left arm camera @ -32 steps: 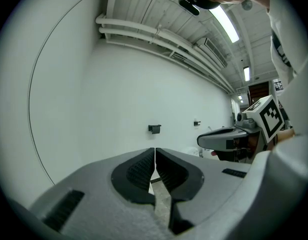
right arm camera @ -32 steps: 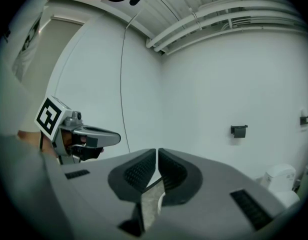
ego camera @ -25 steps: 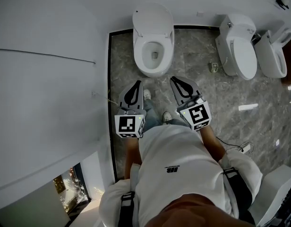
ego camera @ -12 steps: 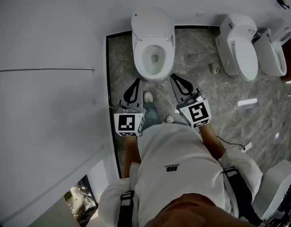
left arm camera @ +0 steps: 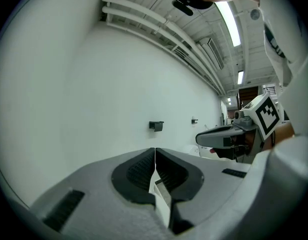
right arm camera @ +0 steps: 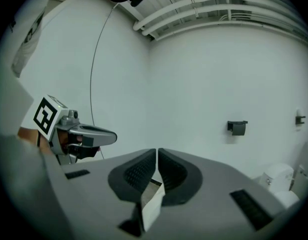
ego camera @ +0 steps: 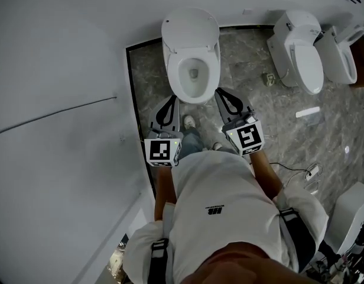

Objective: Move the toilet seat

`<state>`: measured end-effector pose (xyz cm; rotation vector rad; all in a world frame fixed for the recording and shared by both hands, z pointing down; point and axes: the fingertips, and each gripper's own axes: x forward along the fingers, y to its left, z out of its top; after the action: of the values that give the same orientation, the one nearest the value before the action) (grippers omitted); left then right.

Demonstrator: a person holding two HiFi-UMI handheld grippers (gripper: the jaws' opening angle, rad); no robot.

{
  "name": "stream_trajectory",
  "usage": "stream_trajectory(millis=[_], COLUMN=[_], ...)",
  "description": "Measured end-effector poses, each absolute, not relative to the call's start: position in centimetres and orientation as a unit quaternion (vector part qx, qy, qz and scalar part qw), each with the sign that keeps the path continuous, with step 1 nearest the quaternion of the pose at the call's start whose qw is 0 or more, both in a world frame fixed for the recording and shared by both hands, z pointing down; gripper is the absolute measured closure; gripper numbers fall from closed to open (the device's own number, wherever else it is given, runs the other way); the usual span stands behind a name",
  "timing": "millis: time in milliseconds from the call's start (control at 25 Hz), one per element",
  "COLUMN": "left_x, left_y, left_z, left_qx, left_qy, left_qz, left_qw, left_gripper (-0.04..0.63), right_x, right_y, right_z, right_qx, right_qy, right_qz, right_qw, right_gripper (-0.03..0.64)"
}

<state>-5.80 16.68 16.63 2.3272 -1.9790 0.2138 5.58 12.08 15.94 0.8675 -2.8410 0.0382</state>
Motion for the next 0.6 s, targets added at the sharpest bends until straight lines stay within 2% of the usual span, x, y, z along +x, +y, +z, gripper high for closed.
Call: stream_trajectory(millis=[600], left_x=[-12.3], left_y=[8.8], left_z=[26.4], left_qx=[0.802], left_qy=[-0.583], left_qz=[0.088], left_qw=[0.092], left_gripper=[0.563], right_x=[1.1], right_y=[5.9], right_z=[26.5], right_qx=[0.362], right_qy=[-0.916], right_qz=[0.066], right_qw=[0.163], right_gripper=[0.578])
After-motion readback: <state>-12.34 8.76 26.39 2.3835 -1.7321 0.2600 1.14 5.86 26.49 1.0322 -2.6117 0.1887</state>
